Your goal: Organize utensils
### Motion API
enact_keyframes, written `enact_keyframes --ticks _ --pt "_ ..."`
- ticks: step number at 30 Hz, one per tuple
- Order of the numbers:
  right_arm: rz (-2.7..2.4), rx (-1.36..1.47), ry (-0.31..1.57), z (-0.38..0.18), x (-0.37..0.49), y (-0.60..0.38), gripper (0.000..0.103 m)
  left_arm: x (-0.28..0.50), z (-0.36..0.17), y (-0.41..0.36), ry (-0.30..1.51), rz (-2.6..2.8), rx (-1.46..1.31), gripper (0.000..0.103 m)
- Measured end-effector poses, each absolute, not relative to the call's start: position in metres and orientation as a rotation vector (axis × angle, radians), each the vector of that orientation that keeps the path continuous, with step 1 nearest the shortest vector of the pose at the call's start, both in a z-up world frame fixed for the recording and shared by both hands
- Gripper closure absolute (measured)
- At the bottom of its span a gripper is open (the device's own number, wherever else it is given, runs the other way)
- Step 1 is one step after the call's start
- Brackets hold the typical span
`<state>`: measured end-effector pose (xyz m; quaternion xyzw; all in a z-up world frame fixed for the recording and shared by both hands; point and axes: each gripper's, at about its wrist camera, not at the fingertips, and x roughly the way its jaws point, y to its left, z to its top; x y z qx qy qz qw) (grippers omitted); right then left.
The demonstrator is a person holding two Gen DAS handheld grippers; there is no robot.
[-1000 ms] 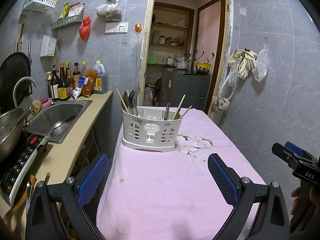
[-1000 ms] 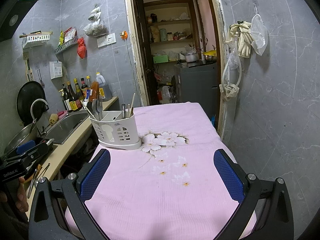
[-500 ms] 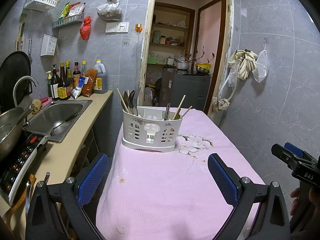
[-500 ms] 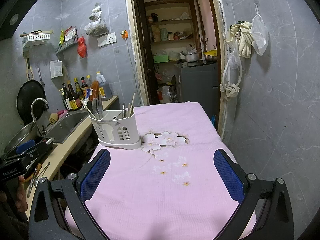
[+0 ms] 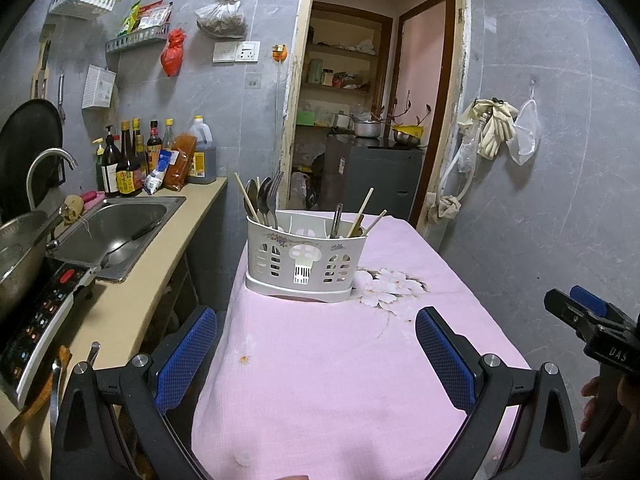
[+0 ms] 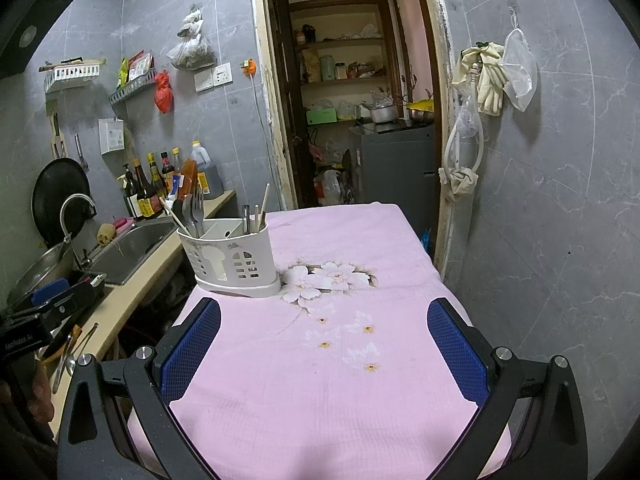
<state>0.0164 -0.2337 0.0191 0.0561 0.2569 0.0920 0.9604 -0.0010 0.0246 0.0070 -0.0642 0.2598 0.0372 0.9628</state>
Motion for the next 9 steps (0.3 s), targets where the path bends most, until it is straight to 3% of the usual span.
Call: enact_keyframes --ticks 9 --pt "0.19 0.109 0.527 0.0153 0.0171 -0.2335 0.001 -0.0007 0.0054 0.0258 0.531 0.084 -0.133 0.002"
